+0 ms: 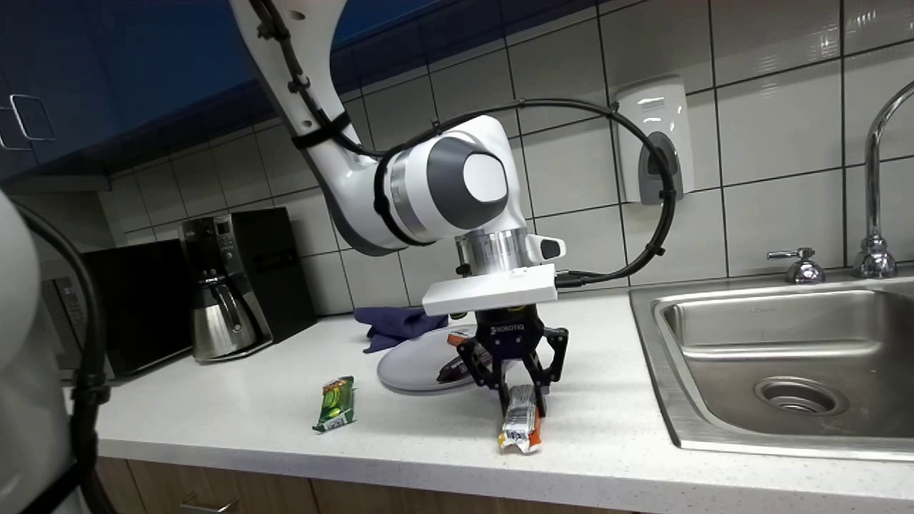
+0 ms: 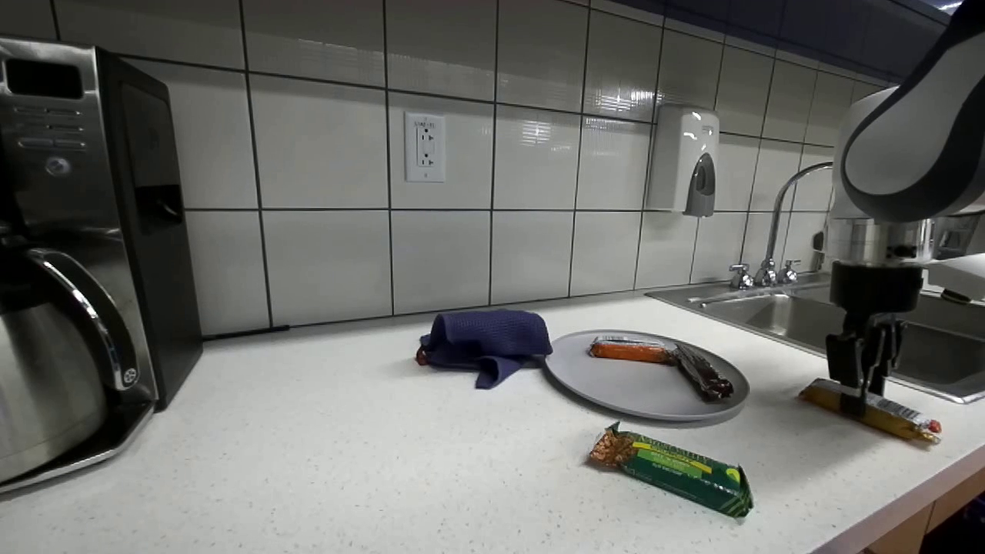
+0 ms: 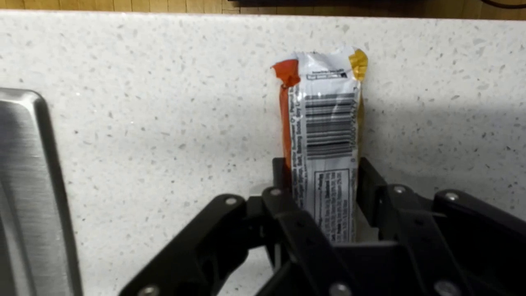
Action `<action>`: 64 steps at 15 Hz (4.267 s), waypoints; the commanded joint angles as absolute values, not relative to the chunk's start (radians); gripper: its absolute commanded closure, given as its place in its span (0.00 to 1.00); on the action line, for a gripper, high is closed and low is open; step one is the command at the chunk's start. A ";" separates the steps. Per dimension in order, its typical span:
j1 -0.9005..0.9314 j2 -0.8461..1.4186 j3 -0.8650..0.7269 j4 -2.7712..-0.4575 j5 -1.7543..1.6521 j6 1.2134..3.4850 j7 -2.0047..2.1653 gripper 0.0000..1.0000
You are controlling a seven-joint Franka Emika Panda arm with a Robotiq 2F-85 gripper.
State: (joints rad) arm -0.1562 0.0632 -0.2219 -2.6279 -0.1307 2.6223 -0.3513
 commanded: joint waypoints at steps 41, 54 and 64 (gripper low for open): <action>0.034 0.151 -0.016 -2.388 -0.047 2.621 0.064 0.83; 0.029 0.200 -0.012 -2.375 -0.024 2.636 0.067 0.19; 0.014 0.035 0.053 -2.458 0.130 2.610 -0.189 0.00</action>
State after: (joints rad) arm 0.0350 0.1335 0.0161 -2.3996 0.0597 2.6405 -0.0725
